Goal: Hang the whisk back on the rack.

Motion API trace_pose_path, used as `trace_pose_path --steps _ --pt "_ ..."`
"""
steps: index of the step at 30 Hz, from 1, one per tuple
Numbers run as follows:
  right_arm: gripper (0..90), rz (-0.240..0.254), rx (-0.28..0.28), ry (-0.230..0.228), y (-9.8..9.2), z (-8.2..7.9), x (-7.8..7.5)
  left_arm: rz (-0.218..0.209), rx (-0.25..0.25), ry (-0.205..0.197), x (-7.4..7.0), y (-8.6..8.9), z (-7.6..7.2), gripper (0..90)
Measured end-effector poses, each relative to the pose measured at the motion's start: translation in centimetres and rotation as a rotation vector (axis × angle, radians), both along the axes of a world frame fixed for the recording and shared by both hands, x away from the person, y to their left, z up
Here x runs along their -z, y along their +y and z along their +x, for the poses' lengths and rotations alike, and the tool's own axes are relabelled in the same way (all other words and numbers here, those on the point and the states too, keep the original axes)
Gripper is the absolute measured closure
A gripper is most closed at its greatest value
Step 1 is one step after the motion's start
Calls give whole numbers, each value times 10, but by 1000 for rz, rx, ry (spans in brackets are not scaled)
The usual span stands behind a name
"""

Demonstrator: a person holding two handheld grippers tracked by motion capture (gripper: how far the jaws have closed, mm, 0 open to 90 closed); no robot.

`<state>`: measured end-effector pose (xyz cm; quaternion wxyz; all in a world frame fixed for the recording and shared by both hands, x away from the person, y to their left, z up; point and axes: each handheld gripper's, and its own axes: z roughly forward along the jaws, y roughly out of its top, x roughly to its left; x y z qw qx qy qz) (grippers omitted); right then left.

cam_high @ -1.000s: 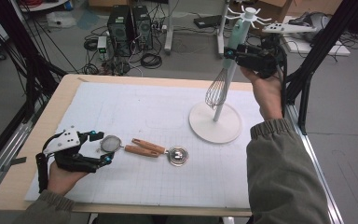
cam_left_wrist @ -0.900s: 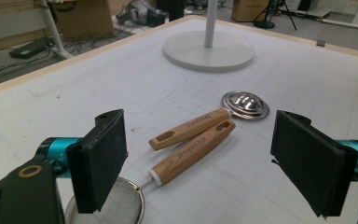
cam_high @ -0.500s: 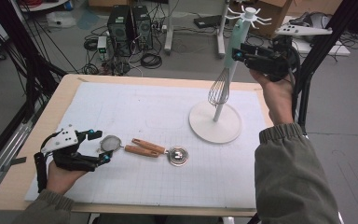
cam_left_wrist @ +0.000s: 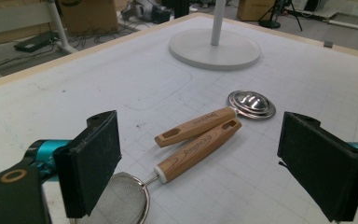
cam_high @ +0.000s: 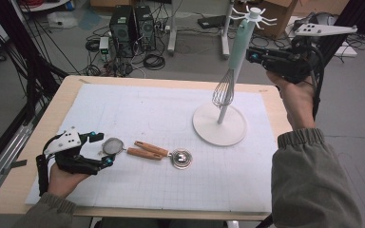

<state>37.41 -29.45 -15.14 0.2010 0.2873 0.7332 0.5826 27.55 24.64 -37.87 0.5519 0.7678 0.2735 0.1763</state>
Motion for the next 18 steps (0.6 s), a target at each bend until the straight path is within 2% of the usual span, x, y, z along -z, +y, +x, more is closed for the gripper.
trace_pose_path --steps 7,13,18 --pt "889 -5 -31 3 -4 2 -5 6 -50 17 4 1 4 68" --pt "894 -47 -53 5 -4 3 -8 19 -79 46 8 6 8 17" --pt "894 -39 -52 -8 -8 4 -13 21 -86 46 9 9 9 17"
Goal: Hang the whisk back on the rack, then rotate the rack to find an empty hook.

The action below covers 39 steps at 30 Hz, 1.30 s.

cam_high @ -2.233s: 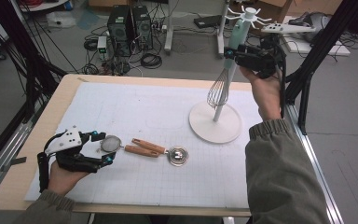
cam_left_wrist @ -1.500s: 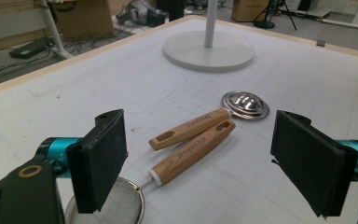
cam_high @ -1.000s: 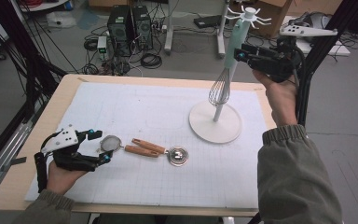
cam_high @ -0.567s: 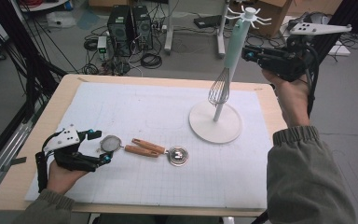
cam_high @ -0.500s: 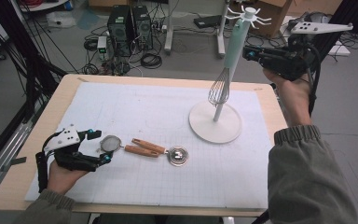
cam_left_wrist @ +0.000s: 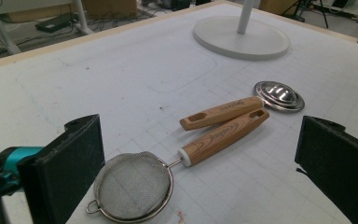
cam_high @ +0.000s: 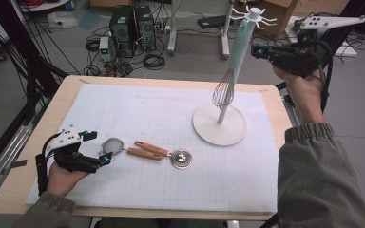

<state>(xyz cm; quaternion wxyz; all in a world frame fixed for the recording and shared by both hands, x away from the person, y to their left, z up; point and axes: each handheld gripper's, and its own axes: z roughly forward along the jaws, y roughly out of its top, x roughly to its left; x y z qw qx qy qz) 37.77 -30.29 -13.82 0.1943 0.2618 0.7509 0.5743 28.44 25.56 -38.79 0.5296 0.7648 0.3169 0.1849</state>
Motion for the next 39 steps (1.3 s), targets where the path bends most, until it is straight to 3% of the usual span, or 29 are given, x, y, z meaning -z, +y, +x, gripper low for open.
trace_pose_path --steps 14,20,29,39 --pt "895 0 45 -19 -13 8 -25 -3 12 3 0 2 0 17" --pt "896 11 64 -27 -19 8 -29 -5 20 2 0 2 0 17" --pt "896 1 68 -26 -10 13 -30 -8 25 3 1 2 1 17" --pt "896 -18 74 -37 2 8 -33 -4 24 -5 -1 1 0 17"
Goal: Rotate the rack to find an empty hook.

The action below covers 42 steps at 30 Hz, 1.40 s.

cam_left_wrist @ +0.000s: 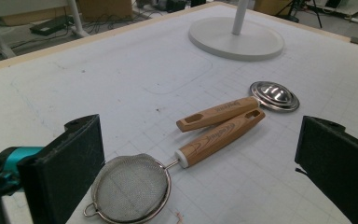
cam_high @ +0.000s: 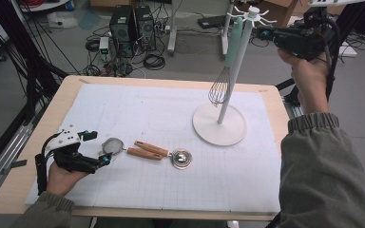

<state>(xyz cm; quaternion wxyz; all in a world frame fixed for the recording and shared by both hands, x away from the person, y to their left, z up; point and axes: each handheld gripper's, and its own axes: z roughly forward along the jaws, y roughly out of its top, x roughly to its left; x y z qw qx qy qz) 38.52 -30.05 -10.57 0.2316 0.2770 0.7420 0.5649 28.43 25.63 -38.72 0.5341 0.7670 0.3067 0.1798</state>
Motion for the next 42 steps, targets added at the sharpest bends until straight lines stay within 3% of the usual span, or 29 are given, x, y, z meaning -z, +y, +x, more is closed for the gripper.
trace_pose_path --steps 18,25,31,42 --pt "897 -12 57 5 23 0 3 1 -4 -5 -1 0 -1 17" --pt "897 -29 47 10 31 0 4 -1 -6 -6 -2 1 -1 17" --pt "897 -32 29 4 24 -5 6 -2 -6 -10 -3 1 -1 17" --pt "897 7 83 -17 -8 -13 3 -1 -6 -13 -3 0 -2 17"
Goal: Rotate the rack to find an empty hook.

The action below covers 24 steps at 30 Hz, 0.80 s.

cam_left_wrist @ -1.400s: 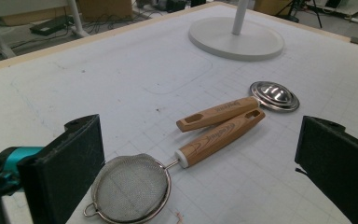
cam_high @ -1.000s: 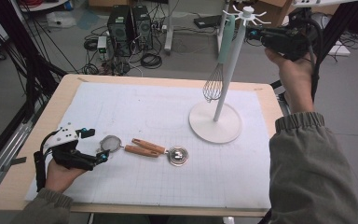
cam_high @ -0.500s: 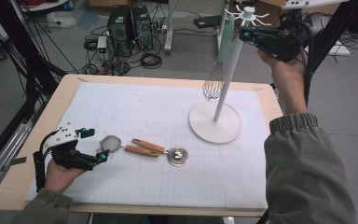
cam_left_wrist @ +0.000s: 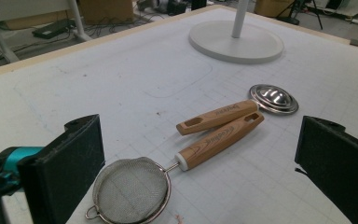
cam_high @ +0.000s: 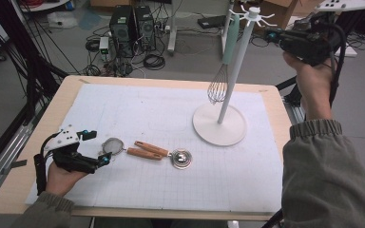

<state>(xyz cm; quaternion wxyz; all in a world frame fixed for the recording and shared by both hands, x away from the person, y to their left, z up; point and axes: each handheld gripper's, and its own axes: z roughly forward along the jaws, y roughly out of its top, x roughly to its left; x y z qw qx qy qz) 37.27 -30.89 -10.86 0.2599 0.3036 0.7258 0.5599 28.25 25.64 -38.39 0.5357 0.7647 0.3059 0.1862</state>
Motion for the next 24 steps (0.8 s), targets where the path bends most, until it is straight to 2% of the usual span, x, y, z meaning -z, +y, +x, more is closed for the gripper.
trace_pose_path --steps 7,15,24 --pt "897 23 38 5 -6 4 -3 -3 2 -1 0 1 0 17" --pt "898 5 7 -5 8 8 -4 -8 2 -3 -1 2 0 17" --pt "897 6 -13 1 15 9 -1 -4 1 -4 0 2 0 17"
